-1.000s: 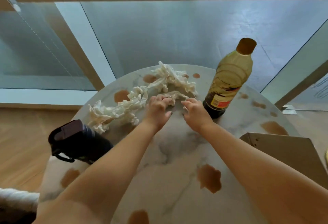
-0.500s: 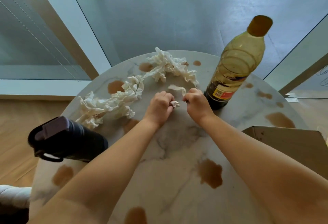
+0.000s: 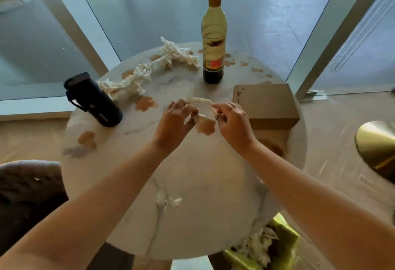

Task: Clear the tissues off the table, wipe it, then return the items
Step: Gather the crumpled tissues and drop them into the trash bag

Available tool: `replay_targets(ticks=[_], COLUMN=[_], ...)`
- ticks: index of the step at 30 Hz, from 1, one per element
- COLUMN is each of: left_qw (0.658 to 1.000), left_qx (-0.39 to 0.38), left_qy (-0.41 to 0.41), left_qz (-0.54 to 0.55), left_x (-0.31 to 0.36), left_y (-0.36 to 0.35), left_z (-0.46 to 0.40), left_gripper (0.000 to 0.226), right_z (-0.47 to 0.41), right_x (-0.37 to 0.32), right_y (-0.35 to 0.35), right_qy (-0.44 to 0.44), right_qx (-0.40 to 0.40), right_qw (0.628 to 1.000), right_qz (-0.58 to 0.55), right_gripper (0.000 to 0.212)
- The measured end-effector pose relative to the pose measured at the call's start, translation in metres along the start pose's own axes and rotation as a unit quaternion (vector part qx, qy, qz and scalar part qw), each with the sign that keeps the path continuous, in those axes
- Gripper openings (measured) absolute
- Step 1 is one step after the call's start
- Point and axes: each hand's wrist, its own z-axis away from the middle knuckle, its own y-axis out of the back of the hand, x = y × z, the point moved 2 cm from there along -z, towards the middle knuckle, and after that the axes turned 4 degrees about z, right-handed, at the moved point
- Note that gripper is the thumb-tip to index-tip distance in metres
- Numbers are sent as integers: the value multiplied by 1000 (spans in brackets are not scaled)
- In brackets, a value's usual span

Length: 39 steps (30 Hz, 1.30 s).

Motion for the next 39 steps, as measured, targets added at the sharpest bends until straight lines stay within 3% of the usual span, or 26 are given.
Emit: replay_targets(ticks=[5, 10, 14, 19, 24, 30, 34, 39], left_qw=[991, 951, 922, 909, 884, 885, 918, 954], left_qx=[-50, -203, -333, -359, -422, -416, -343, -232], left_qy=[-57, -146, -47, 126, 150, 160, 113, 76], left_qz=[109, 184, 191, 168, 129, 134, 161, 172], left_x=[107, 209, 221, 189, 172, 175, 190, 194], left_y=[-39, -99, -151, -191, -216, -198, -160, -110], left_z=[80, 176, 232, 245, 242, 237, 216, 167], left_gripper=[21, 19, 21, 20, 49, 42, 30, 21], right_z=[123, 258, 349, 399, 396, 377, 343, 263], right_x=[30, 77, 106, 140, 153, 141, 120, 87], right_y=[70, 115, 116, 83, 62, 80, 103, 121], right_qy=[-47, -219, -415, -527, -536, -517, -455, -297], right_qx=[39, 53, 10, -83, -160, -150, -125, -82], right_qw=[998, 974, 910, 846, 829, 843, 881, 951], right_qz=[27, 31, 8, 19, 25, 6, 18, 33], right_gripper=[22, 18, 20, 17, 22, 31, 28, 21])
